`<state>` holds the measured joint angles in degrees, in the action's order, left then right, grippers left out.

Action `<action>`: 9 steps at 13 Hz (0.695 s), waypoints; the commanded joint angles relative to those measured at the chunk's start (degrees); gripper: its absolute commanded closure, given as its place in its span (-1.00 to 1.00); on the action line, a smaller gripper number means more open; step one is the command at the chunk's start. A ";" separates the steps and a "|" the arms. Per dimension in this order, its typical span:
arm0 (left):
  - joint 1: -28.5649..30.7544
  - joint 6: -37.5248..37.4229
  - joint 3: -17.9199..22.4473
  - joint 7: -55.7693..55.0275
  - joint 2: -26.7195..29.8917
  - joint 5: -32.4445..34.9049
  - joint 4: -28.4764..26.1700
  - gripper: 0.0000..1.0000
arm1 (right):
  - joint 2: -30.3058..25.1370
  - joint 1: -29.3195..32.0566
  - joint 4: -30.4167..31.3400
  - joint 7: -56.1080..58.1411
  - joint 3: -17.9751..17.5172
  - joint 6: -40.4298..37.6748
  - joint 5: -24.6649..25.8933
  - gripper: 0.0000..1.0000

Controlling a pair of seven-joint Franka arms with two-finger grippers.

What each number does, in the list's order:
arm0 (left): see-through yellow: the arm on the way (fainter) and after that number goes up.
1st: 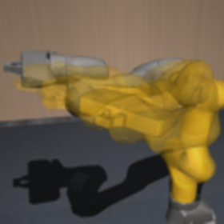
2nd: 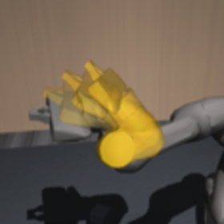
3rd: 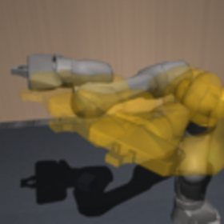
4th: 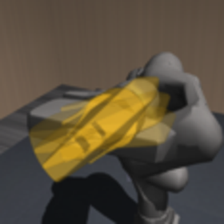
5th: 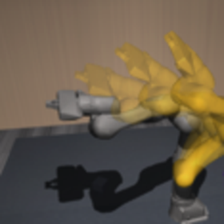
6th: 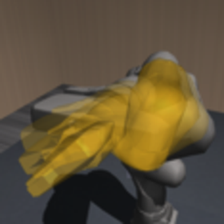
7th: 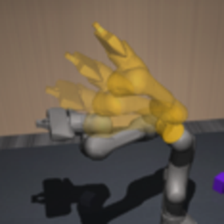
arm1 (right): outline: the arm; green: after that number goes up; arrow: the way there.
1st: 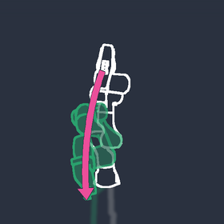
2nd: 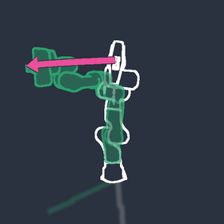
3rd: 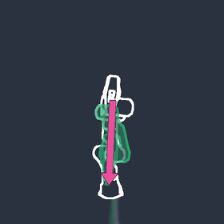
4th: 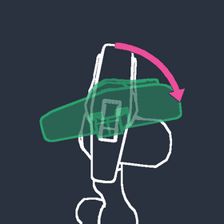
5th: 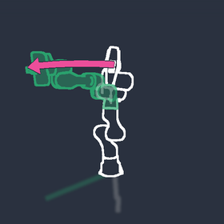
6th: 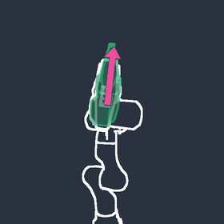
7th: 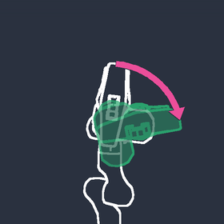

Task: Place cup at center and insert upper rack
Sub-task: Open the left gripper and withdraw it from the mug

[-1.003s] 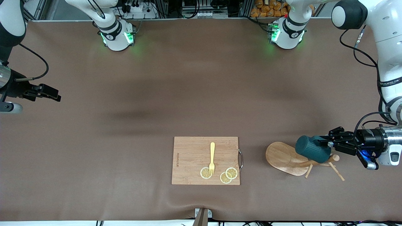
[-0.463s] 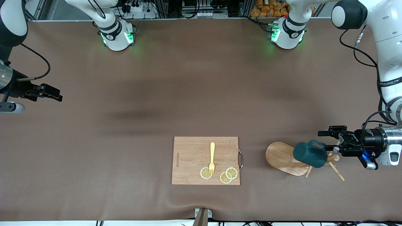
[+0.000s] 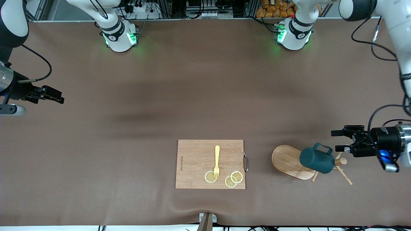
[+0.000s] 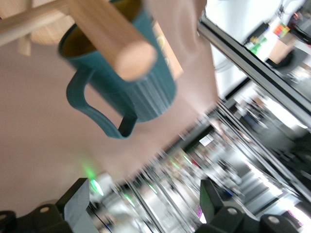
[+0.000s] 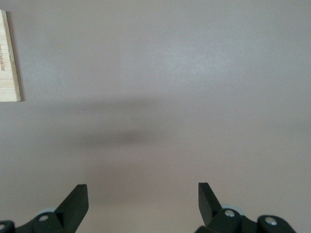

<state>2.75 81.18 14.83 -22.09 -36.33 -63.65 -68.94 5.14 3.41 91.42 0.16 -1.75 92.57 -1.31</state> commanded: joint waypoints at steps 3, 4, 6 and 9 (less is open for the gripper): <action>-1.87 9.16 -8.13 -0.15 12.32 26.67 -2.43 -1.00 | -0.39 -0.07 0.16 0.20 -0.27 -0.02 0.16 -1.00; -1.87 9.70 -10.67 -0.15 14.08 33.87 -2.43 -1.00 | -0.39 -0.07 0.16 0.11 -0.27 0.16 0.16 -1.00; -1.87 10.14 -15.51 -0.15 16.81 46.46 -2.69 -1.00 | -0.48 -0.07 0.08 -0.24 -0.27 0.16 0.16 -1.00; -1.78 9.53 -19.12 0.12 20.67 57.12 -5.32 -1.00 | -0.48 0.20 0.08 -2.42 -0.18 0.34 0.34 -1.00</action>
<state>0.66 89.81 -2.71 -22.64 -19.37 -11.53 -69.87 5.14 3.32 91.41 -0.21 -1.75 92.76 -1.31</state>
